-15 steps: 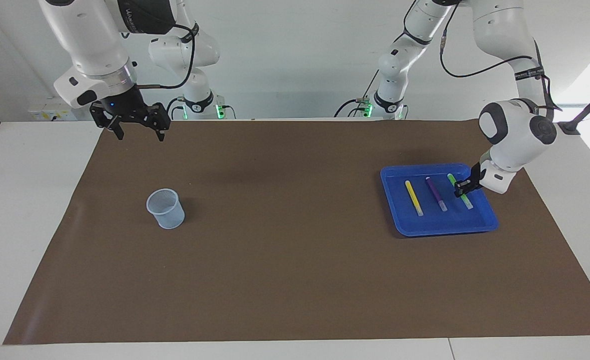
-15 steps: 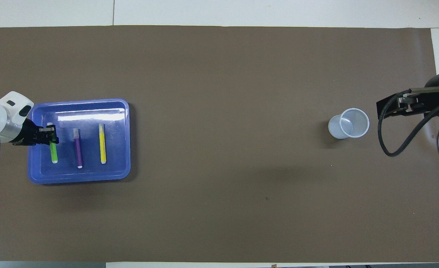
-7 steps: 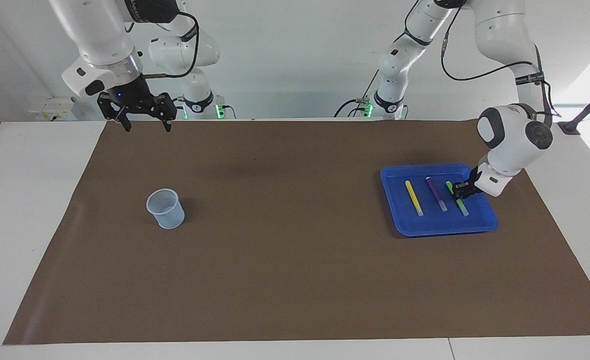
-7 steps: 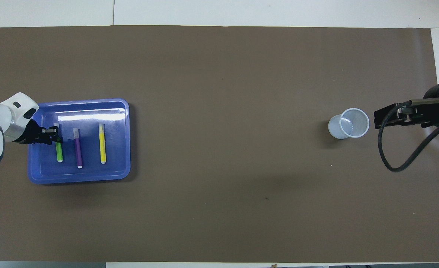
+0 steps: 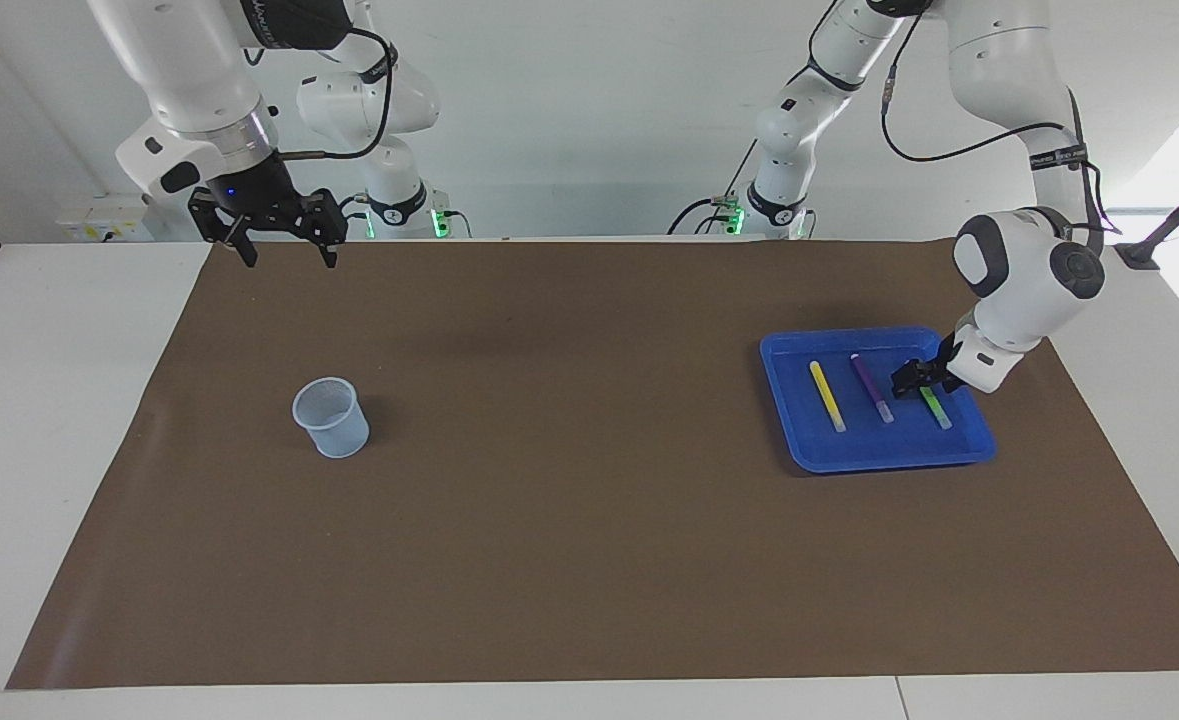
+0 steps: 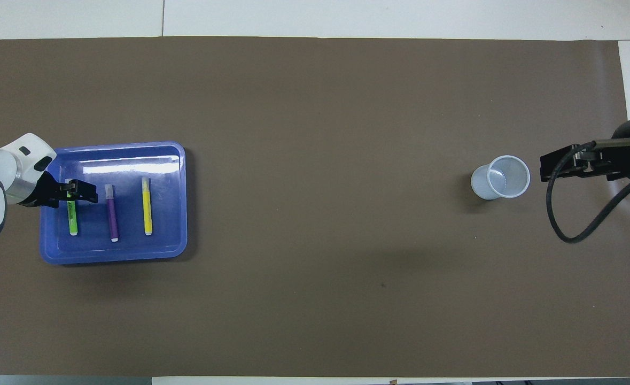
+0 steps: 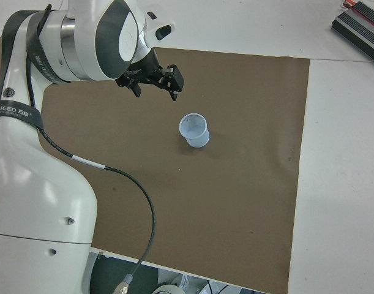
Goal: Right arm passes pens to left for tray arrangement
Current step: 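Lower the green pen into the tray and open the left gripper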
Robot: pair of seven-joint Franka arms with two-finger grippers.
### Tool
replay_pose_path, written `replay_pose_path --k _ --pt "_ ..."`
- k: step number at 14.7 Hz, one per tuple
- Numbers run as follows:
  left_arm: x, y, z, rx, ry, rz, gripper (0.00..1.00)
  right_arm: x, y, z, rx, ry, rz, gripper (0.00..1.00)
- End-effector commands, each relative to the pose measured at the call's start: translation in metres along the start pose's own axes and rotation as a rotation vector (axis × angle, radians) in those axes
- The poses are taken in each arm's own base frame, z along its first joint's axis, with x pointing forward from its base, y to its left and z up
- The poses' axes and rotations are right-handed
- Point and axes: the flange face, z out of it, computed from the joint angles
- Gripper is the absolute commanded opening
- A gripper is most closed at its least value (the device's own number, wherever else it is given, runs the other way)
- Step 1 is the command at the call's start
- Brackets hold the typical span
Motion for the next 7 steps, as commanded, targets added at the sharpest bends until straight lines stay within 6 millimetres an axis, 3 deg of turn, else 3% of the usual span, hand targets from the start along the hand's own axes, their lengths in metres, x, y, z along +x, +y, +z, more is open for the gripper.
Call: replay_pose_path --k 1,7 --pt "0.000 -0.003 0.000 0.014 0.016 0.016 1.00 -0.005 0.003 0.000 0.019 0.011 -0.006 1.00" --pt "0.004 0.001 -0.009 0.017 0.027 0.022 1.00 -0.005 0.004 -0.001 0.019 0.012 -0.006 1.00"
